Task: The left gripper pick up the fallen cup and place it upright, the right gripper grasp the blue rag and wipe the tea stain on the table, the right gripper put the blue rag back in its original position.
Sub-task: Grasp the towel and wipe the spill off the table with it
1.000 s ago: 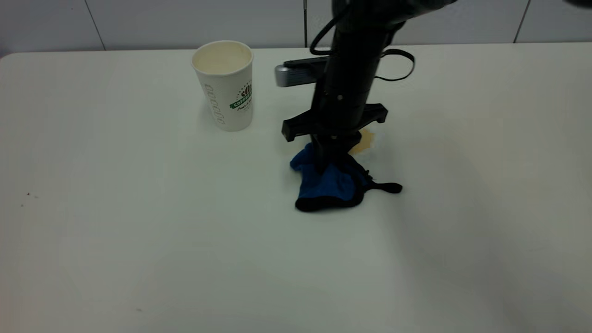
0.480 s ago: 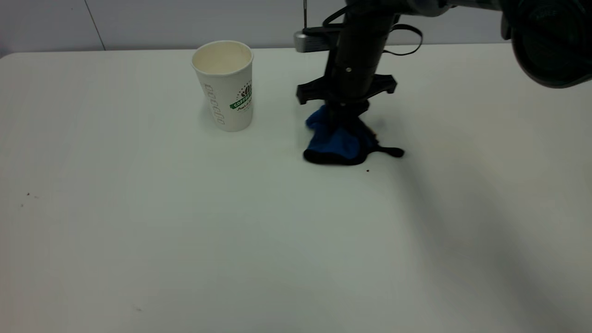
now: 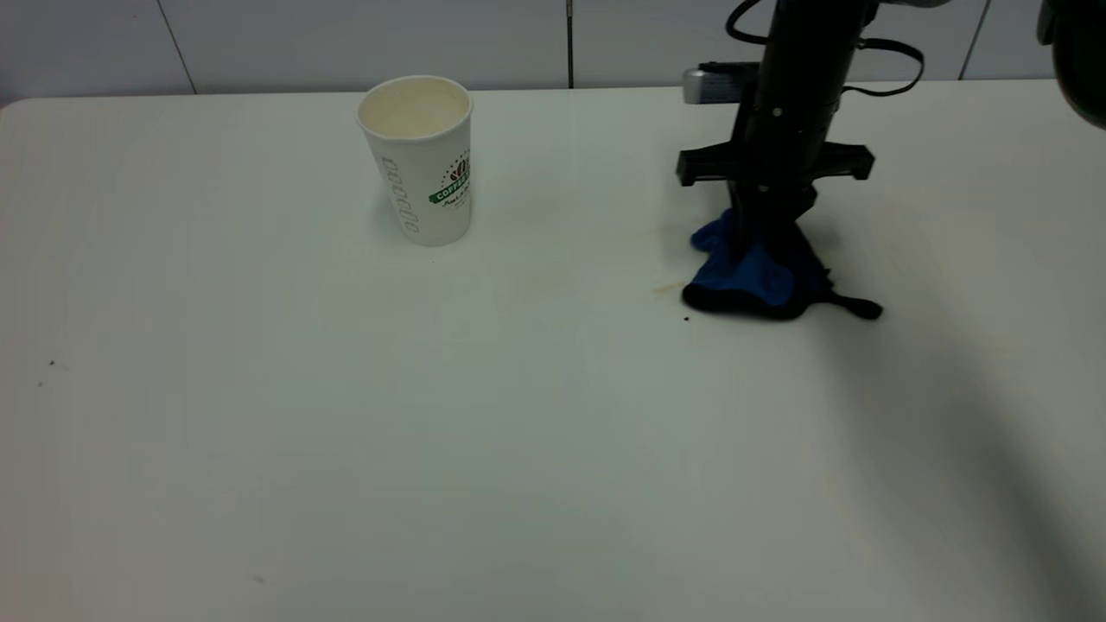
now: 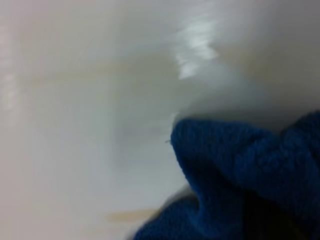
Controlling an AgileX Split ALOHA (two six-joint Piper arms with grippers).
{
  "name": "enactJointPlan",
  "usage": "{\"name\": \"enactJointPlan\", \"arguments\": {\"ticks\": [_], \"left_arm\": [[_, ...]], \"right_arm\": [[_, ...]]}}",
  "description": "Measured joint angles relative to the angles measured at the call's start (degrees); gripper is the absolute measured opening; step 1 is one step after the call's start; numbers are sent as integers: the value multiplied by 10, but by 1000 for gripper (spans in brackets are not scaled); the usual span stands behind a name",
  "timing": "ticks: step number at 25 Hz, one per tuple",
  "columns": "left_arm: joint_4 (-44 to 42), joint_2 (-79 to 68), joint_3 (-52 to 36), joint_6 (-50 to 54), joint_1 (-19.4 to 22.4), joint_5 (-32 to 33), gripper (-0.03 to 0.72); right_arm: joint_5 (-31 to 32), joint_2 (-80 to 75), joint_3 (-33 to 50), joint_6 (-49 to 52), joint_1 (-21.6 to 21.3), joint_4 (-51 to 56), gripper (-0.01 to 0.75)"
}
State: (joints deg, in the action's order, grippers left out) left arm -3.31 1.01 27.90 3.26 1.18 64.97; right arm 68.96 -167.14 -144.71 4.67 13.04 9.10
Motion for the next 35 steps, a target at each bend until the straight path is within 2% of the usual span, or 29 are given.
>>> {"name": "enactJointPlan", "arguments": {"ticks": [3,7,9,13,18,21,26,30,35], "left_arm": [[0,0,0,0,0,0,427],[0,0,0,0,0,0,427],[0,0,0,0,0,0,427],[0,0,0,0,0,0,427],[0,0,0,0,0,0,427],[0,0,0,0,0,0,427],[0,0,0,0,0,0,427],[0,0,0,0,0,0,427],[0,0,0,0,0,0,427]], "right_arm": [[-26,-1,0,-19,49,35,98],[-123,-2,0,-37,113,48,98],[-171,-7,0,-36,127,39,98],[-221,-9,0,-18,120,-5,98],[-247,-9,0,2,63,-71,98],[-229,-9,0,5,26,-125,98],[-111,-7,-4,17,-16,-188,98],[-36,-6,-4,10,-25,-188,98],[-4,-5,-5,-18,-27,-131,98]]}}
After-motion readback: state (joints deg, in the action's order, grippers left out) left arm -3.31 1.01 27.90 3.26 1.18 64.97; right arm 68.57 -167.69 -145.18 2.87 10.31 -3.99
